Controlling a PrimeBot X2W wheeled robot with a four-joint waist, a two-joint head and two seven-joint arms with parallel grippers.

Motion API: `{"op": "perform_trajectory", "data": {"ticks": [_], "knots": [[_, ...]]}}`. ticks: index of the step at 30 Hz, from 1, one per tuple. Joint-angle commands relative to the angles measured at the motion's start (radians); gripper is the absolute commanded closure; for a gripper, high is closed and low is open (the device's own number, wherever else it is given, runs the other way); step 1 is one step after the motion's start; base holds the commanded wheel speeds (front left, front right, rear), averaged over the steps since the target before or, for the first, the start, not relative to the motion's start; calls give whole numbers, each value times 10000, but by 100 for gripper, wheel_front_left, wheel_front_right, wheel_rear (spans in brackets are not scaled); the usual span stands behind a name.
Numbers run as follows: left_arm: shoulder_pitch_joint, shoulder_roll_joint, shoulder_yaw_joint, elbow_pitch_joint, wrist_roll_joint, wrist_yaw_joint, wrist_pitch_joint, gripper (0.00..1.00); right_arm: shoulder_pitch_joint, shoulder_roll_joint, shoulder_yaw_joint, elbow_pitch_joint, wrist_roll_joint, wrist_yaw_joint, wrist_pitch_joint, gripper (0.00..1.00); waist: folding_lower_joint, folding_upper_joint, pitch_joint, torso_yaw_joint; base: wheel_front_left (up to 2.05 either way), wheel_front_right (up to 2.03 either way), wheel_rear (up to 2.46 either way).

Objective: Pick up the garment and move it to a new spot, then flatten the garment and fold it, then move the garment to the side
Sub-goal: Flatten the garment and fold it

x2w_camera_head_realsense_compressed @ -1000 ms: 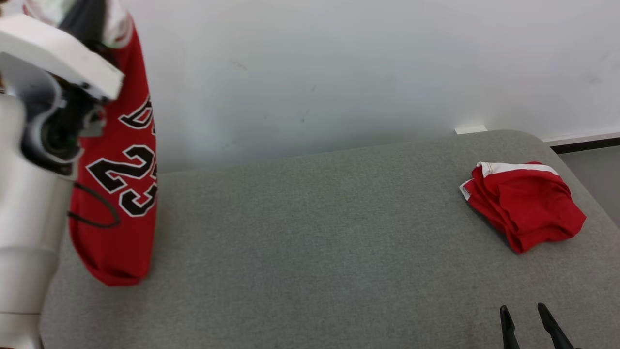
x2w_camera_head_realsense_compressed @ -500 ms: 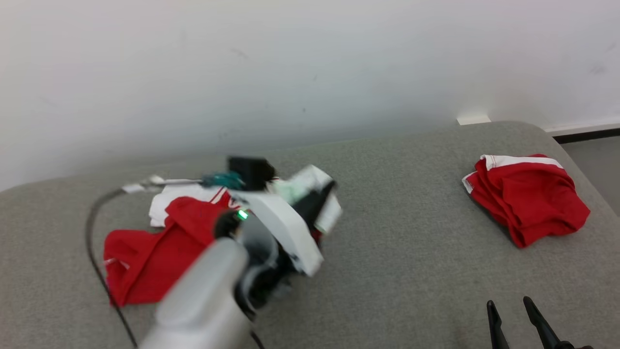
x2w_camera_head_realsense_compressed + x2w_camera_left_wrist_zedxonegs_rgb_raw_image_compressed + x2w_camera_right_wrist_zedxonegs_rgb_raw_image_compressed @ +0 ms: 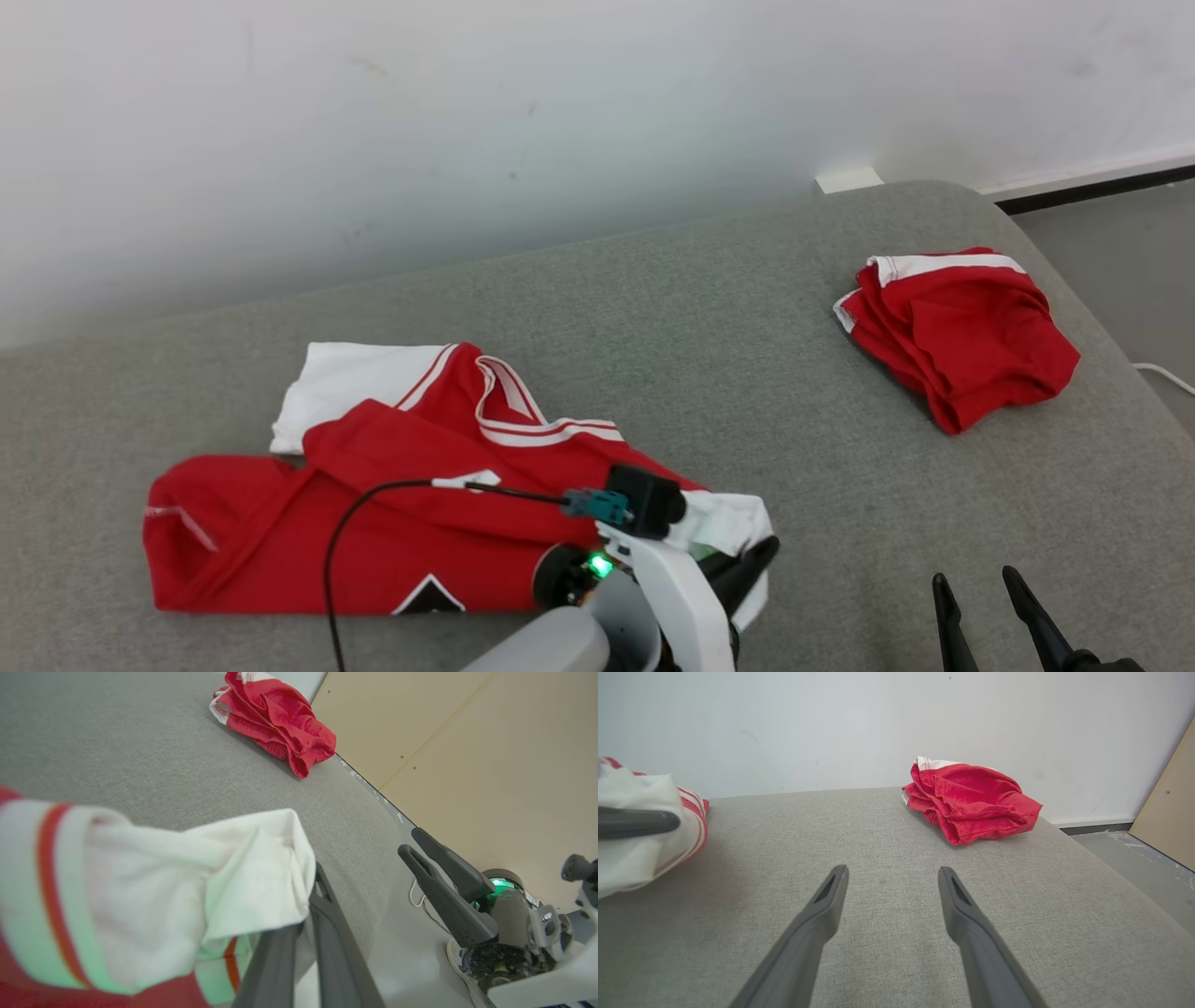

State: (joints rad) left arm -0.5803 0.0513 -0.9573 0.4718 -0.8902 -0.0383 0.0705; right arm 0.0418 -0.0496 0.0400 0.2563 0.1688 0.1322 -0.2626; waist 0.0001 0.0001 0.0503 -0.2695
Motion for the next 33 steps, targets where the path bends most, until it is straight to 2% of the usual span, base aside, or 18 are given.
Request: {"op": "perform_trajectory", "data": {"ticks": [1, 2, 10, 13, 16, 21, 27, 33], "knots": [[-99, -7, -185, -35, -54, 2, -114, 4, -131, -25, -10, 12, 35, -31, -27, 0, -1, -1, 53, -68, 0, 0, 0], [-106, 0, -356, -33, -132, 33, -158, 0, -134, -25, -29, 24, 43, -32, -27, 0, -1, -1, 62, -87, 0, 0, 0], [-48, 9, -1181, -569, -1087, -177, -708, 0, -53, -23, -206, 101, -1, -31, -27, 0, -1, -1, -105, 49, 0, 0, 0], [-83, 10, -1337, -555, -974, -4, -1032, 0, 13, -26, -241, 87, -13, -32, -27, 0, -1, -1, -245, 172, 0, 0, 0], [9, 133, -1341, -369, -665, 323, -1462, 0, 168, -25, -316, 39, -62, -32, -27, 0, -1, -1, -400, 293, 0, 0, 0], [487, 807, -918, -476, -444, 990, -2299, 0, 390, -25, -529, -81, -110, -31, -27, 0, -1, -1, -578, 532, 0, 0, 0], [1077, 1967, -192, -770, -448, 1919, -2859, 0, 622, -25, -753, -174, -142, -32, -27, 0, -1, -1, -763, 856, 0, 0, 0], [921, 3085, 422, -785, -483, 2689, -2627, 0, 570, -26, -712, -234, -242, -32, -27, 0, -1, -1, -801, 974, 0, 0, 0]]}}
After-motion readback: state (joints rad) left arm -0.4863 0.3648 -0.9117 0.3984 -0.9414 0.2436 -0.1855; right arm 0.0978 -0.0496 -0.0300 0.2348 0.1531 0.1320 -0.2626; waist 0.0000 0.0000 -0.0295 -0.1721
